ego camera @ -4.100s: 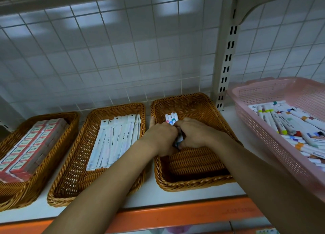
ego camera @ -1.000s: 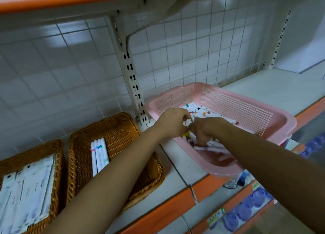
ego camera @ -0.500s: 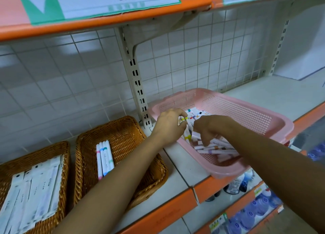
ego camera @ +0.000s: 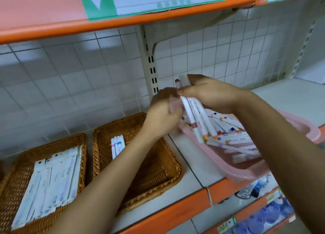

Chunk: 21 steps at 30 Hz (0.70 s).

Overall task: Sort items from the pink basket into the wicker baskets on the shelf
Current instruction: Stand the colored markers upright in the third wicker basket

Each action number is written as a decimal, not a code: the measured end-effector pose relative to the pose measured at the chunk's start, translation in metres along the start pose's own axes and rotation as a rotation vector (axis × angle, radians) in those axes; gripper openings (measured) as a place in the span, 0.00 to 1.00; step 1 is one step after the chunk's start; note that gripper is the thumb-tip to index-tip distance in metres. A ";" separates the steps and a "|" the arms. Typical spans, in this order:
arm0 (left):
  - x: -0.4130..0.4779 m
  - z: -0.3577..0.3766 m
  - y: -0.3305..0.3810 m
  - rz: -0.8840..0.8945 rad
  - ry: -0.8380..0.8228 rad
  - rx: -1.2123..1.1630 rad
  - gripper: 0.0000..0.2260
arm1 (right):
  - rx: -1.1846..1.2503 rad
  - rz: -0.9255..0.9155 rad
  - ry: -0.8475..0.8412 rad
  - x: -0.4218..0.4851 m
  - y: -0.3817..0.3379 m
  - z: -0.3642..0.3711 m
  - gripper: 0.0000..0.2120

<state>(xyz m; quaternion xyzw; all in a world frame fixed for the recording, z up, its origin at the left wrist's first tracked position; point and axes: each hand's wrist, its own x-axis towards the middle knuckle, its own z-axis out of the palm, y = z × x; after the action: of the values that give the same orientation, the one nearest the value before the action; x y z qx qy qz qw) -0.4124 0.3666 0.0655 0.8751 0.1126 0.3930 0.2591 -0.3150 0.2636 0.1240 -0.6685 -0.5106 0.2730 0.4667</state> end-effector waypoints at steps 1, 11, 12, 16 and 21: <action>0.000 -0.009 -0.011 0.038 0.026 0.188 0.12 | 0.050 -0.010 0.005 0.002 -0.003 0.008 0.05; -0.048 -0.067 -0.041 -0.470 -0.435 0.056 0.12 | -0.270 0.114 0.155 0.062 -0.003 0.089 0.10; -0.051 -0.068 -0.043 -0.608 -0.397 -0.117 0.12 | -0.182 0.138 0.155 0.068 0.002 0.098 0.10; -0.062 -0.077 -0.048 -0.945 -0.197 -0.576 0.12 | 0.132 0.211 0.195 0.084 0.015 0.132 0.11; -0.069 -0.089 -0.048 -1.070 -0.098 -0.851 0.20 | -0.011 0.140 0.278 0.094 0.017 0.157 0.13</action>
<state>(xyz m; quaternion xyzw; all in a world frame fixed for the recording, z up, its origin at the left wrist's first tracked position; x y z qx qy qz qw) -0.5246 0.4122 0.0455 0.5379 0.3533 0.1808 0.7438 -0.4091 0.4053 0.0542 -0.7364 -0.3947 0.2069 0.5091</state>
